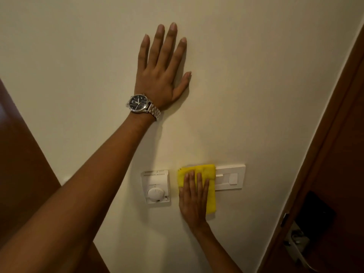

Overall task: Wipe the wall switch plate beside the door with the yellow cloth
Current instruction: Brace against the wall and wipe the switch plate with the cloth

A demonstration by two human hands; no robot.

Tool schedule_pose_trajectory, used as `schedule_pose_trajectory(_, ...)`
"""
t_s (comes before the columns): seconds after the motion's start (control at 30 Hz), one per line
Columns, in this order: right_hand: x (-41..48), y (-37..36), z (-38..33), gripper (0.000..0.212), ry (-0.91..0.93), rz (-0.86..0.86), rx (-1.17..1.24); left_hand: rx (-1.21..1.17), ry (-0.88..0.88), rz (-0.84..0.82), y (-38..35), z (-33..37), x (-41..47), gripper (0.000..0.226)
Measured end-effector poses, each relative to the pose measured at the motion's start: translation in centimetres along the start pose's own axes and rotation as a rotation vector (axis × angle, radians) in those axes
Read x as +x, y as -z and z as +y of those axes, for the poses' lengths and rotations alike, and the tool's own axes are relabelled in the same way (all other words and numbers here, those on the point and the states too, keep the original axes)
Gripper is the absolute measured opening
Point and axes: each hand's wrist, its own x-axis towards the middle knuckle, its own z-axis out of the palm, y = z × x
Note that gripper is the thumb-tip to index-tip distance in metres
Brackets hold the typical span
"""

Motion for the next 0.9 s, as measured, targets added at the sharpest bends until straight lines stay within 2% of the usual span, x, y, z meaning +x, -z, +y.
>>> schedule_pose_trajectory(0.1,0.3,0.0,-0.2,0.067,0.001,0.030,0.004,-0.008,-0.004,0.005,-0.1,0.0,0.1,0.065)
schedule_pose_trajectory(0.2,-1.6,0.1,-0.4,0.080,0.011,0.007,-0.048,-0.021,-0.001,-0.013,0.0,0.1,-0.2,0.065)
schedule_pose_trajectory(0.37,1.6,-0.1,-1.4,0.065,-0.060,0.054,-0.012,-0.014,-0.005,-0.003,0.0,0.0,-0.1,0.065)
schedule_pose_trajectory(0.57,-2.3,-0.6,0.3,0.079,0.007,0.015,-0.039,-0.023,-0.004,-0.021,0.3,0.1,-0.2,0.064)
schedule_pose_trajectory(0.77,2.0,-1.0,-1.4,0.064,-0.082,0.065,0.020,-0.011,-0.003,-0.005,0.0,0.0,-0.1,0.065)
schedule_pose_trajectory(0.9,-2.7,-1.2,0.0,0.064,-0.030,0.046,0.046,-0.013,-0.002,-0.013,0.1,0.0,-0.2,0.065)
